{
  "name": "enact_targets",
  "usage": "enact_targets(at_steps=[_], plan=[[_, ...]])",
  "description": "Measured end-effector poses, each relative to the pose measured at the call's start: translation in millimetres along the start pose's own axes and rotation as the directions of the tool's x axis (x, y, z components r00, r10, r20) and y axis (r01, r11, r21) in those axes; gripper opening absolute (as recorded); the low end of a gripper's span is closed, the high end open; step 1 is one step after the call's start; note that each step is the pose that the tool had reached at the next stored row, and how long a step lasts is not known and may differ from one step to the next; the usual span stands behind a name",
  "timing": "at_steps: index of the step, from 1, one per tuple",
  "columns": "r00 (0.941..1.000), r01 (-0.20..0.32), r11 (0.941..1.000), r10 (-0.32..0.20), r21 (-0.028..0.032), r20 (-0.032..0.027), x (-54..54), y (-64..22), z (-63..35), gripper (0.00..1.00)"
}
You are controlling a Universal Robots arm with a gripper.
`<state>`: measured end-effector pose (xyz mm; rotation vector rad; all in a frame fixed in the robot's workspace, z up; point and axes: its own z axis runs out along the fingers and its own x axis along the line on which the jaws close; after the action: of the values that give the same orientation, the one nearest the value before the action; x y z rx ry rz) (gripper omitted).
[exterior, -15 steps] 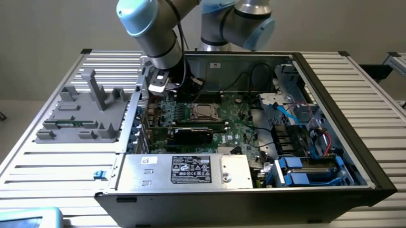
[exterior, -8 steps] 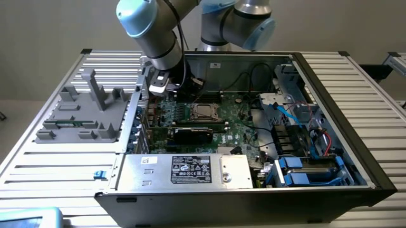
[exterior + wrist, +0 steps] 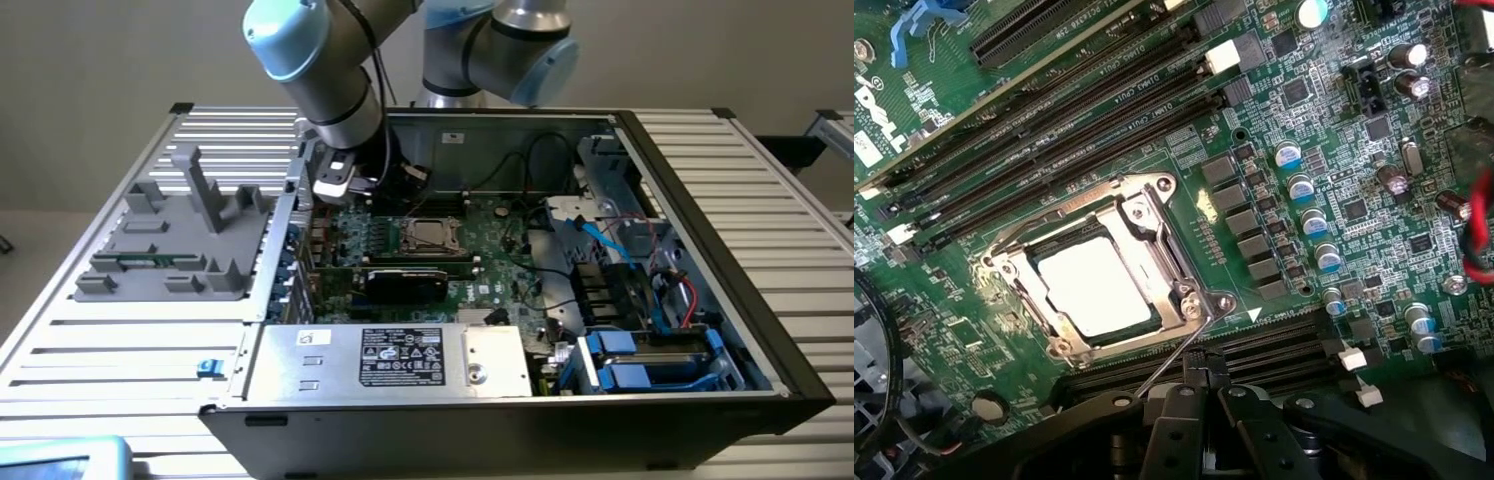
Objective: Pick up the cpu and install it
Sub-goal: 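Install the first cpu locking lever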
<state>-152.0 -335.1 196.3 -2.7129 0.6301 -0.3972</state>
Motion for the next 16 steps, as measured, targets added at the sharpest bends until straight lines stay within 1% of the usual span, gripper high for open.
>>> enact_targets(at_steps=[2, 4, 6, 9, 13, 14, 15, 16], plan=[[1.0000, 0.001, 1.0000, -0.001, 0.0013, -0.0024, -1.2, 0.5, -0.5, 0.11], [1.0000, 0.002, 1.0000, -0.002, 0.0033, -0.0060, -2.3, 1.1, -0.9, 0.11], [0.9999, 0.004, 1.0000, -0.004, 0.0063, -0.0117, -3.4, 1.9, -1.4, 0.11], [0.9996, 0.008, 0.9999, -0.008, 0.0141, -0.0260, -6.0, 3.6, -2.5, 0.11], [0.9986, 0.016, 0.9995, -0.014, 0.0277, -0.0508, -8.9, 5.3, -3.4, 0.11], [0.9983, 0.017, 0.9994, -0.016, 0.0302, -0.0553, -9.1, 5.6, -3.0, 0.11], [0.9982, 0.018, 0.9993, -0.016, 0.0318, -0.0582, -9.3, 5.8, -2.3, 0.11], [0.9981, 0.019, 0.9993, -0.017, 0.0324, -0.0594, -9.5, 6.1, -1.9, 0.11]])
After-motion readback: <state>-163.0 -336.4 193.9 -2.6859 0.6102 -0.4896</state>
